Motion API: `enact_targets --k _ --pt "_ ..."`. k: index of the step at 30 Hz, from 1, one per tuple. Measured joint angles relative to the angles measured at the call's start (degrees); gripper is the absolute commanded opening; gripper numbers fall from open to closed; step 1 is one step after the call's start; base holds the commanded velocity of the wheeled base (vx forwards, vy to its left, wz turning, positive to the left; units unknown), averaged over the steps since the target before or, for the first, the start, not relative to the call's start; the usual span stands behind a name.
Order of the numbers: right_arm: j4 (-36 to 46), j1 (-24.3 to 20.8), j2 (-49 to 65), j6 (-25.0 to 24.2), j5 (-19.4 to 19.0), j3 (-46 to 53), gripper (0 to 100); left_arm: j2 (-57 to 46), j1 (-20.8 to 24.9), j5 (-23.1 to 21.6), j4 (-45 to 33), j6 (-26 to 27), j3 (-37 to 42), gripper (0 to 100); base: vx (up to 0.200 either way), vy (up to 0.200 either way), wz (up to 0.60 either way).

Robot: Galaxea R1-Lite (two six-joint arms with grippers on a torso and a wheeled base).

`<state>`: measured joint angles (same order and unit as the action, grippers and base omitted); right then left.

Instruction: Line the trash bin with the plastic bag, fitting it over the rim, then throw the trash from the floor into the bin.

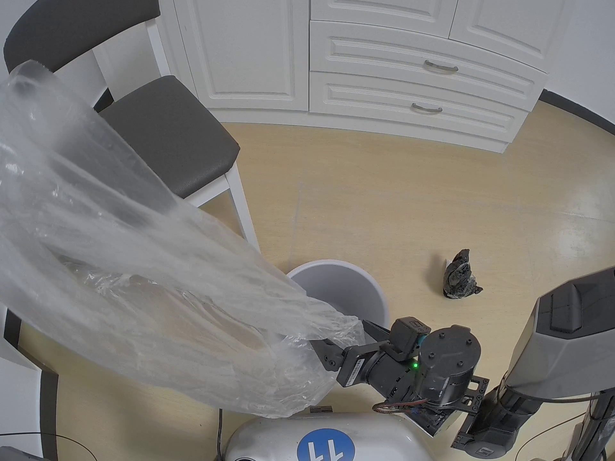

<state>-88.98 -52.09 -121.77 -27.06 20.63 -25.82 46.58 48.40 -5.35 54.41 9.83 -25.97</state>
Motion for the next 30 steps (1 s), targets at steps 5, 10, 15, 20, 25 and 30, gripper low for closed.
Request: enact_targets --k 5,10,15,20,25,30 --pt "0.02 0.27 -0.41 -0.09 0.01 -0.44 100 0.00 0.00 0.16 -0.09 -0.01 -0.13 0 0.000 0.000 0.00" --pt "0.00 0.35 -0.44 -0.09 0.01 -0.61 100 0.00 -0.02 0.18 -0.11 0.00 -0.13 0 0.000 0.000 0.00" --pt "0.00 0.24 -0.33 -0.46 0.04 -0.66 0 0.00 -0.02 0.18 -0.16 0.00 -0.05 0 0.000 0.000 0.00" --pt "0.00 -0.13 0.24 -2.13 -0.22 -0.69 0 0.11 0.00 0.16 -0.33 0.00 0.01 0 0.000 0.000 0.00" --pt "0.00 -0.30 1.32 -2.11 -0.11 -0.69 0 0.39 -0.02 0.29 -0.66 -0.06 0.04 0 0.000 0.000 0.00" --pt "0.00 -0.26 2.61 -1.48 0.17 -0.66 0 0.39 -0.17 0.67 -2.24 -0.06 -0.21 0 0.000 0.000 0.00"
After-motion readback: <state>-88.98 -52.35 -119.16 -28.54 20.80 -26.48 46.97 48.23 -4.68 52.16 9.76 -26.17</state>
